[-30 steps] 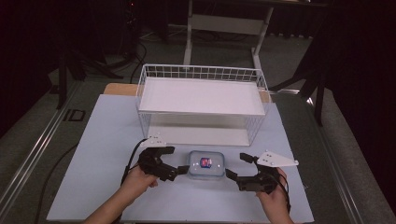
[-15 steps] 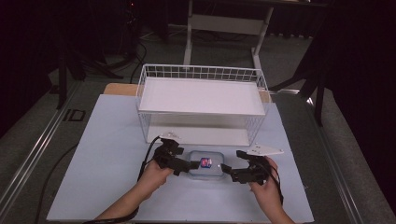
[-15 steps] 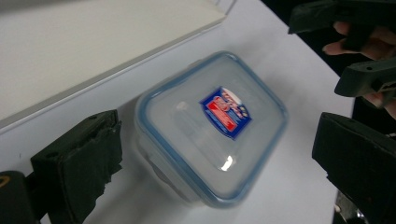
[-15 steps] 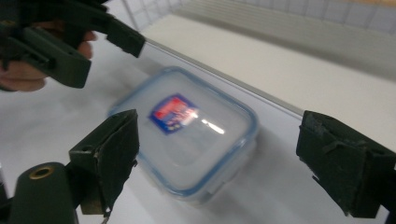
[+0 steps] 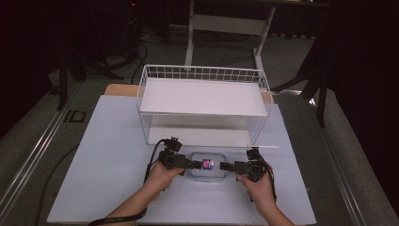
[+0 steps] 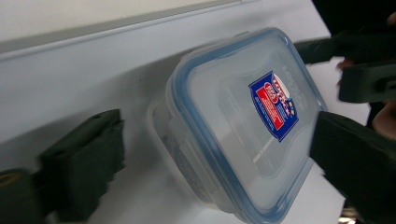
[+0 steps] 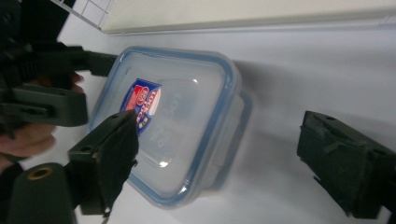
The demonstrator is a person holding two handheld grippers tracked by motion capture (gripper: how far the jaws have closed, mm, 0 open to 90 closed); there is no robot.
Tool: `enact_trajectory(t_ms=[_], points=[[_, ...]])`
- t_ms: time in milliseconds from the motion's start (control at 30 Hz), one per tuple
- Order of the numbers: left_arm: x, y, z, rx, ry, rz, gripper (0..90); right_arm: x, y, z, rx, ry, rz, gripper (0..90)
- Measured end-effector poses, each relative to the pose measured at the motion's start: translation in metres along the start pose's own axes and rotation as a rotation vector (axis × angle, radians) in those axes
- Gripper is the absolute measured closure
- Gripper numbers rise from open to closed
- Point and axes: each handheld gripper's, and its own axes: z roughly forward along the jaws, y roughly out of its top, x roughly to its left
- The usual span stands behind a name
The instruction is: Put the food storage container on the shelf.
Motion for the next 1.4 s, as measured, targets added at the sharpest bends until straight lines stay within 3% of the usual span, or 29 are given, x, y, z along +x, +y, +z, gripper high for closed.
enact_trajectory(t_ms=[33,67,100,300,333,467,700,900,1033,1100,1233,1400], points=[[0.001,-0.001,0.000,-0.002,-0.010,-0.010,10.4,-0.001,0.000,0.002,0.015,0.009,0.022,13.7],[0.003,-0.003,0.000,-0.004,-0.034,-0.036,14.6,-0.003,0.001,0.007,0.038,0.040,0.075,16.0],[0.004,-0.004,0.001,0.002,-0.043,-0.043,15.2,-0.004,0.000,0.009,0.053,0.054,0.089,16.1],[0.004,-0.006,0.004,0.009,-0.061,-0.058,21.0,-0.002,-0.001,0.016,0.092,0.072,0.136,24.4],[0.003,-0.006,0.006,0.015,-0.061,-0.073,22.1,-0.002,0.000,0.017,0.090,0.065,0.155,31.0],[0.002,-0.007,0.008,0.028,-0.062,-0.068,27.4,-0.002,-0.001,0.020,0.103,0.095,0.184,32.5],[-0.002,-0.006,0.002,0.068,-0.052,-0.066,35.4,0.006,0.000,0.019,0.125,0.048,0.136,33.2],[-0.010,-0.011,0.000,0.037,-0.018,-0.068,37.4,0.013,-0.006,0.016,0.099,0.023,0.097,33.3],[-0.017,-0.014,-0.003,0.028,0.019,-0.036,39.3,0.018,-0.009,0.014,0.079,0.000,0.065,33.5],[-0.020,-0.017,-0.005,0.007,0.032,-0.018,41.0,0.023,-0.012,0.012,0.064,-0.020,0.027,33.9],[-0.023,-0.025,-0.006,-0.044,0.039,-0.010,41.5,0.026,-0.016,0.011,0.042,-0.031,0.019,33.8],[-0.030,-0.032,-0.009,-0.068,0.061,0.008,43.1,0.031,-0.020,0.009,0.027,-0.047,-0.007,34.2]])
